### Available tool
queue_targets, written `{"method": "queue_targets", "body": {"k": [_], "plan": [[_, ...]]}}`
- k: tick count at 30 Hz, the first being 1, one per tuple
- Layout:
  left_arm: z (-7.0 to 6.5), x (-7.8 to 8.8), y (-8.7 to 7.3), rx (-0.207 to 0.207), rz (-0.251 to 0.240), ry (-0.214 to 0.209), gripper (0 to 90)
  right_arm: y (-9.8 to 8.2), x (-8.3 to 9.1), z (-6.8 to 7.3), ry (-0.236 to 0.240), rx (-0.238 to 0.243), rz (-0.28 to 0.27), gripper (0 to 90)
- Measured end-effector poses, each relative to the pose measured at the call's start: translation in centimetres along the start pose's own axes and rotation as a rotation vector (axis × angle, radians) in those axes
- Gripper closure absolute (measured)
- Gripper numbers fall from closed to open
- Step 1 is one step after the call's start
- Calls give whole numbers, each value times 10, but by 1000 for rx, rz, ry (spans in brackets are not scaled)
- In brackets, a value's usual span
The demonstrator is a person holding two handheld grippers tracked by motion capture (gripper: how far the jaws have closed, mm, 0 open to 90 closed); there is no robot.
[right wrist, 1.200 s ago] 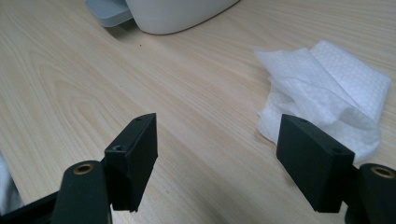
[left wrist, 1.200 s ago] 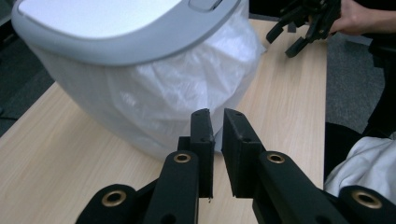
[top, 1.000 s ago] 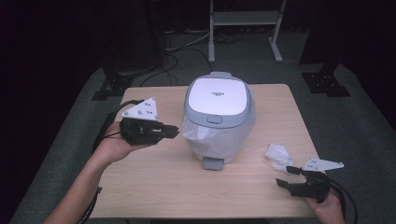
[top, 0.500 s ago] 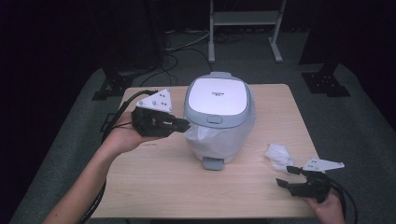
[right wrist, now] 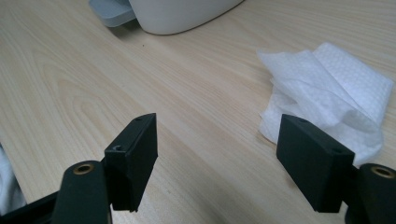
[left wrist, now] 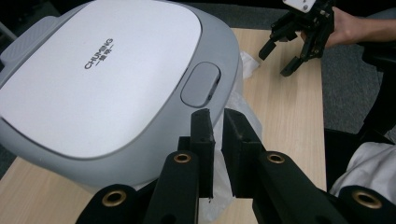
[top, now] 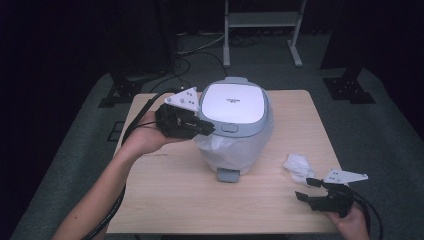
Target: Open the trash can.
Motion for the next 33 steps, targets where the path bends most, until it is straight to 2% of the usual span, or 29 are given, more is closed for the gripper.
{"method": "queue_targets", "body": {"k": [9, 19, 25, 33], "plan": [[3, -15, 16, -15, 10, -16, 821, 0, -2, 1, 11, 15, 6, 281], [8, -31, 29, -31, 32, -31, 819, 0, -2, 1, 20, 6, 5, 281], [10, -40, 31, -43, 46, -34, 812, 0, -3, 2, 23, 15, 8, 282], [14, -45, 32, -37, 52, -38, 816, 1, -4, 2, 28, 15, 10, 281]]}}
Point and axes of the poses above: each handheld gripper's, and its own axes: x roughly backward along the jaws, y roughly out of its top, z roughly to its left, the point moved 2 cm from there along -x, roughly forward along the jaws, and after that the axes turned 6 degrees about -y, right-handed, at the moved point
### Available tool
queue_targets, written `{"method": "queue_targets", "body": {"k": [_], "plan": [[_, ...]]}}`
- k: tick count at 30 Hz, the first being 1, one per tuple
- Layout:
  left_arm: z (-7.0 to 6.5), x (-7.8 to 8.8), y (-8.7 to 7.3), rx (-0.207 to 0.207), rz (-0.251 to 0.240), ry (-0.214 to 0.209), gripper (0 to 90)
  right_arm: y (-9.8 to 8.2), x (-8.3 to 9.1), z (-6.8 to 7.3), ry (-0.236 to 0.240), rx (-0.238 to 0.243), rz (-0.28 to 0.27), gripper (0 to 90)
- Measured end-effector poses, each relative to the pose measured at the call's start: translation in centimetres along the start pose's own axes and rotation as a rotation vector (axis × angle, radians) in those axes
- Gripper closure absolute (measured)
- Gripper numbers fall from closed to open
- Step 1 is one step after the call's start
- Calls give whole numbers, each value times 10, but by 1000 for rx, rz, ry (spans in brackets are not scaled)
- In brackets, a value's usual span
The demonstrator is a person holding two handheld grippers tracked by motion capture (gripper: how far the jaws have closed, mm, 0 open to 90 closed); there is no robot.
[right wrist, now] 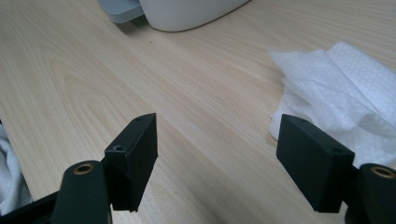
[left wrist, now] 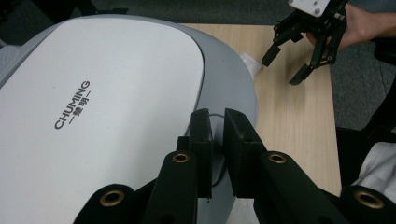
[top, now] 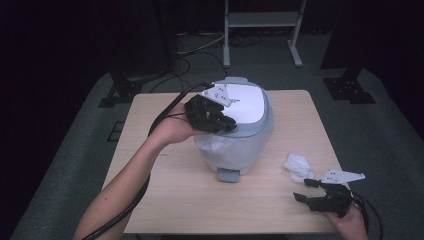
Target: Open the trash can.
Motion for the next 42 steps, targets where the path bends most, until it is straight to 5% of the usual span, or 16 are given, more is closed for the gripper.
{"method": "queue_targets", "body": {"k": [11, 29, 32, 42], "plan": [[0, 0, -1, -10, 4, 3, 819, 0, -1, 1, 4, 4, 2, 281], [0, -1, -9, 32, -48, -35, 833, 1, -1, 3, 6, 6, 6, 282], [-2, 5, -8, 10, -8, -2, 794, 1, -2, 4, 5, 8, 8, 282], [-10, 35, -19, 9, -47, 24, 760, 1, -3, 4, 11, 1, 8, 281]]}}
Point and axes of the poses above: each handheld gripper's, and its own axes: x roughly backward along the jaws, y roughly out of its top, z roughly to its left, the point moved 2 cm from there along -x, roughly forward along the jaws, and after that the axes turned 6 degrees about -y, right-handed, at the moved point
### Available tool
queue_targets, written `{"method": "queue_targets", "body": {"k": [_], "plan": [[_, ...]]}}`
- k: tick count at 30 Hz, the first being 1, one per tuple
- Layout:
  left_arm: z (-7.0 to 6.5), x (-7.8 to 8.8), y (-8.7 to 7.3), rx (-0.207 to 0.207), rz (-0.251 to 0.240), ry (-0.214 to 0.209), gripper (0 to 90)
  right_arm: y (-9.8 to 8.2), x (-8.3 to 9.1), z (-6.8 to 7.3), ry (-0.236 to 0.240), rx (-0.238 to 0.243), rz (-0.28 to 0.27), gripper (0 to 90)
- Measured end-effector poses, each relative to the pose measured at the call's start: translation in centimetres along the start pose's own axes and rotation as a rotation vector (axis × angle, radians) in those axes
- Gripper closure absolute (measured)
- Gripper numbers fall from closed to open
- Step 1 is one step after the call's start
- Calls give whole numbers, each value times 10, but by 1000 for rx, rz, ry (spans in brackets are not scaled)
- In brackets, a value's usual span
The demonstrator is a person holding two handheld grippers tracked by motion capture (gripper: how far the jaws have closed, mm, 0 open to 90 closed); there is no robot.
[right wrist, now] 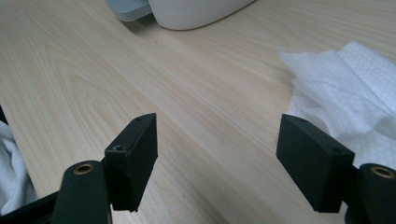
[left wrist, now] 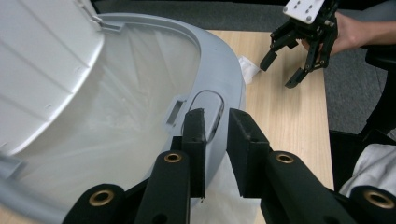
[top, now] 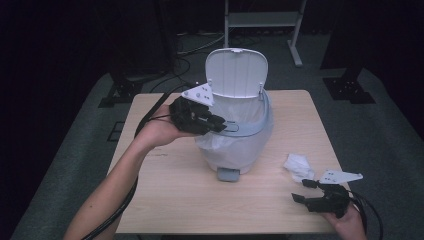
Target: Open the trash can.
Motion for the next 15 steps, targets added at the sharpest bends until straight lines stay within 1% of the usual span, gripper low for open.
{"method": "queue_targets", "body": {"k": [1, 2, 3, 4, 5, 7, 8, 9, 10, 11, 12, 13, 14, 15], "plan": [[-2, 6, -6, 3, 9, 7, 760, 0, -2, 1, 0, 4, 4, 281], [-2, 6, -6, 3, 9, 7, 755, 0, -2, 1, 0, 4, 4, 281], [-2, 9, -10, 6, 11, 12, 755, 1, -2, 1, 1, 5, 6, 281], [-3, 14, -18, 12, 13, 18, 755, 1, -4, 2, 1, 7, 14, 281], [-4, 16, -22, 19, 11, 23, 755, 1, -5, 2, 2, 6, 17, 281], [-5, 20, -31, 27, 12, 29, 755, 1, -5, 2, 19, -7, 9, 281], [-5, 23, -35, 32, 11, 34, 755, 1, -5, 2, 20, -7, 8, 281], [-5, 23, -35, 32, 11, 34, 755, 1, -5, 2, 20, -7, 8, 281], [-7, 27, -43, 40, 2, 38, 755, 2, -5, 2, 18, -15, 5, 281], [-7, 27, -43, 40, 2, 38, 755, 2, -5, 1, 21, -18, 4, 281], [-9, 31, -51, 45, -1, 45, 755, 2, -4, 1, 20, -18, 1, 281], [-9, 31, -51, 45, -1, 45, 753, 2, -4, 1, 20, -18, 1, 281], [-11, 35, -59, 55, -2, 52, 749, 2, -4, 0, 21, -25, 1, 281], [-11, 35, -59, 55, -2, 52, 748, 2, -4, 0, 21, -25, 1, 281]]}}
Point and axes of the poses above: each handheld gripper's, and its own axes: x roughly backward along the jaws, y roughly out of its top, z roughly to its left, the point moved 2 cm from there along -x, roughly forward along the jaws, and after that the axes turned 6 degrees about -y, right-handed, at the moved point
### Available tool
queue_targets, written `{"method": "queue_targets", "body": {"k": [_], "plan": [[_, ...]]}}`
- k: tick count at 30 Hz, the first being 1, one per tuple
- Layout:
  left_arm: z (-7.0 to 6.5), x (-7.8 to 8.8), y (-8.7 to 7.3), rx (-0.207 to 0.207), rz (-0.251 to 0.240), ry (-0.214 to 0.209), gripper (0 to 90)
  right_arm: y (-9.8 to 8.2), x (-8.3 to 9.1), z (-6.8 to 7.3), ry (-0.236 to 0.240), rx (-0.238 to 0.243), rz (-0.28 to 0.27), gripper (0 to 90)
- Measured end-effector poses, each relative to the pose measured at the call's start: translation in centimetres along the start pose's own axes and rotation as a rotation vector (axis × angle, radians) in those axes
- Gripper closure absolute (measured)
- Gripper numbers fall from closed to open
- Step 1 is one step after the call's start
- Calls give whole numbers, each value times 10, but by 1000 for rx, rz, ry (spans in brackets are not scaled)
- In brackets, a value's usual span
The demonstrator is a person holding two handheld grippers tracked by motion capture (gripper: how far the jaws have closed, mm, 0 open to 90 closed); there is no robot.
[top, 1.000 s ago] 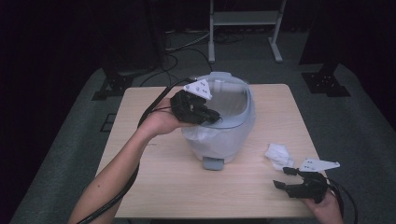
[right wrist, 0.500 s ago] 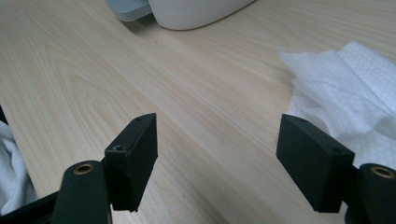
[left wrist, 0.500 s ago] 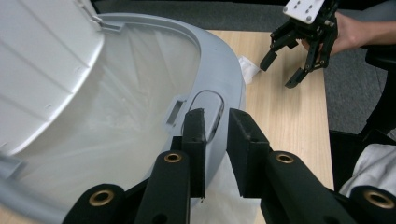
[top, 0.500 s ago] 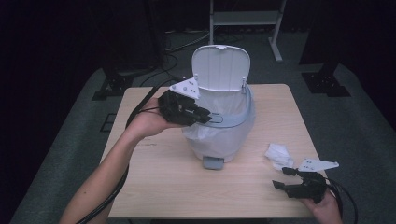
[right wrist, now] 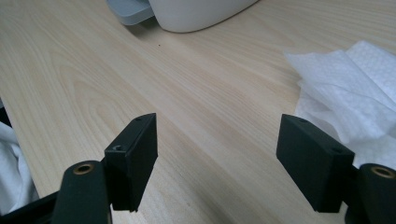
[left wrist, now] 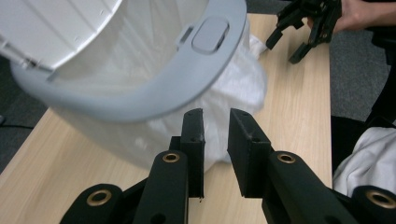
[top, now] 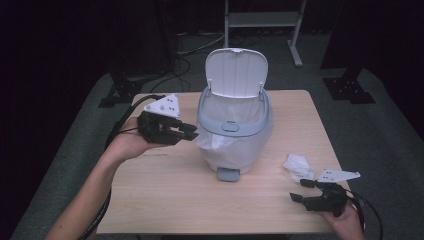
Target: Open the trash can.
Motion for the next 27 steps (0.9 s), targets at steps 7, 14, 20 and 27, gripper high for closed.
{"method": "queue_targets", "body": {"k": [7, 14, 20, 27], "plan": [[0, 4, -37, 35, 14, 25, 731, 0, 0, -3, -12, -1, 11, 282], [1, -1, -65, 59, 41, 39, 711, 3, 0, -5, -18, -5, 22, 281], [0, -7, -82, 76, 49, 46, 693, 8, 1, -7, -29, 12, 37, 281], [2, -20, -110, 102, 41, 67, 661, 16, 4, -11, -48, 22, 51, 282]]}}
Point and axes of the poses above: each handheld gripper's, and its own axes: x roughly backward along the jaws, y roughly out of its top, z roughly to its left, the point moved 2 cm from there along -x, roughly forward along the jaws, and after that the axes turned 6 degrees about -y, right-handed, at the moved point
